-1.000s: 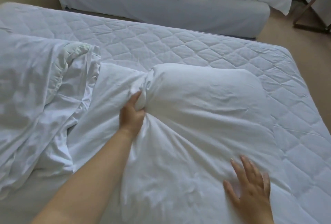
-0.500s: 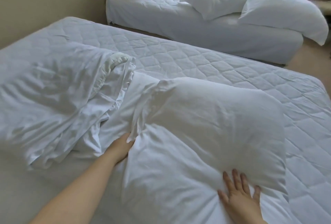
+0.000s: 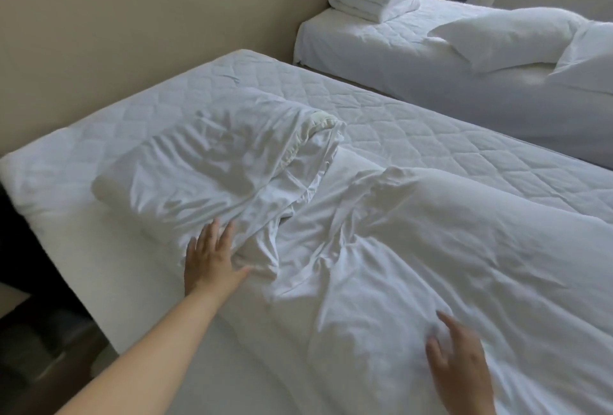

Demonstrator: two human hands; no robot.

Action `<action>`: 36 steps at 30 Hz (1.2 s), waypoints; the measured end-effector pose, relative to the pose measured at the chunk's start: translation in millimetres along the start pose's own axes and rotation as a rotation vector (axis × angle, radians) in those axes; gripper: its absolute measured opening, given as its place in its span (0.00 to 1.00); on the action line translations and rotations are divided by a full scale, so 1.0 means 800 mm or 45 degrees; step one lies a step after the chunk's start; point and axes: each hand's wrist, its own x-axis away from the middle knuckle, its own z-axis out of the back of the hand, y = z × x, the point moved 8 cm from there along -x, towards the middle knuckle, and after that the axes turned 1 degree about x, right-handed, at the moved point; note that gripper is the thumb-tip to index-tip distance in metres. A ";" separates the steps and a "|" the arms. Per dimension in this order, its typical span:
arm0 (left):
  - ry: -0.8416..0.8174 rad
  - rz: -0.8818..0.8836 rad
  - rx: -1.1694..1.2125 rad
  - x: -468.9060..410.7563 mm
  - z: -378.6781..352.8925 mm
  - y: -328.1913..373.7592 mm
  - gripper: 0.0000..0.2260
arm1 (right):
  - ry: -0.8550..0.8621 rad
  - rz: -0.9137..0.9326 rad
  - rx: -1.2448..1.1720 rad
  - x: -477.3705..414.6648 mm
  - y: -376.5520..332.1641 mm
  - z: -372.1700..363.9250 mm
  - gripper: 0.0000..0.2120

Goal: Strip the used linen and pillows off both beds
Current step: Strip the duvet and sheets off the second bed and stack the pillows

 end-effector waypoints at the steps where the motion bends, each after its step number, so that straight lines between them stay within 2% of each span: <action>1: -0.036 0.015 -0.043 -0.017 -0.004 -0.016 0.42 | 0.061 0.038 -0.051 -0.007 -0.042 -0.010 0.24; 3: -0.123 0.029 -0.103 -0.055 -0.015 -0.047 0.44 | 0.098 0.086 -0.161 -0.021 -0.118 -0.045 0.22; 5: -0.169 0.003 -0.135 -0.091 -0.027 -0.073 0.44 | -0.017 0.113 -0.241 -0.044 -0.187 -0.100 0.20; 7: -0.206 -0.078 -0.132 -0.117 -0.034 -0.088 0.38 | -0.163 0.100 -0.301 -0.067 -0.246 -0.161 0.26; 9: -0.185 -0.193 -0.063 -0.135 -0.030 -0.091 0.26 | -0.315 -0.060 -0.450 -0.085 -0.284 -0.208 0.32; 10: -0.097 -0.289 -0.009 -0.141 -0.018 -0.087 0.22 | -0.389 -0.198 -0.594 -0.092 -0.293 -0.229 0.35; 12: 0.081 -0.493 0.180 -0.145 0.003 -0.080 0.15 | -0.481 -0.468 -0.952 -0.101 -0.308 -0.258 0.40; 13: 0.100 -0.597 0.165 -0.142 0.012 -0.075 0.12 | -0.489 -0.536 -1.073 -0.107 -0.314 -0.268 0.43; 14: 0.184 -0.672 0.148 -0.138 0.022 -0.073 0.12 | -0.473 -0.571 -1.119 -0.116 -0.319 -0.273 0.46; 16: 0.220 -0.744 0.214 -0.127 0.027 -0.071 0.16 | -0.442 -0.651 -1.096 -0.132 -0.330 -0.280 0.51; 18: 0.197 -0.795 0.251 -0.121 0.024 -0.068 0.15 | -0.480 -0.714 -0.996 -0.139 -0.340 -0.283 0.48; 21: 0.193 -0.838 0.275 -0.125 0.020 -0.070 0.14 | -0.432 -0.506 -0.928 -0.155 -0.367 -0.266 0.27; 24: 0.257 -0.896 0.439 -0.119 0.039 -0.069 0.16 | -0.222 -0.349 -1.026 -0.149 -0.371 -0.240 0.13; 25: 0.216 -0.912 0.469 -0.114 0.042 -0.067 0.17 | -0.165 -0.342 -1.043 -0.139 -0.362 -0.234 0.10; 28: -0.118 -0.929 0.374 -0.094 0.000 -0.062 0.19 | -0.083 -0.422 -0.957 -0.104 -0.306 -0.233 0.12; 31: -0.359 -0.953 0.097 -0.075 -0.058 -0.059 0.26 | -0.160 -0.539 -0.794 -0.085 -0.267 -0.243 0.17; 34: -0.236 -0.897 0.254 -0.078 -0.049 -0.044 0.25 | -0.255 -0.502 -0.649 -0.093 -0.267 -0.234 0.28; 36: -0.214 -0.836 0.213 -0.084 -0.048 -0.031 0.27 | -0.297 -0.475 -0.635 -0.093 -0.272 -0.217 0.33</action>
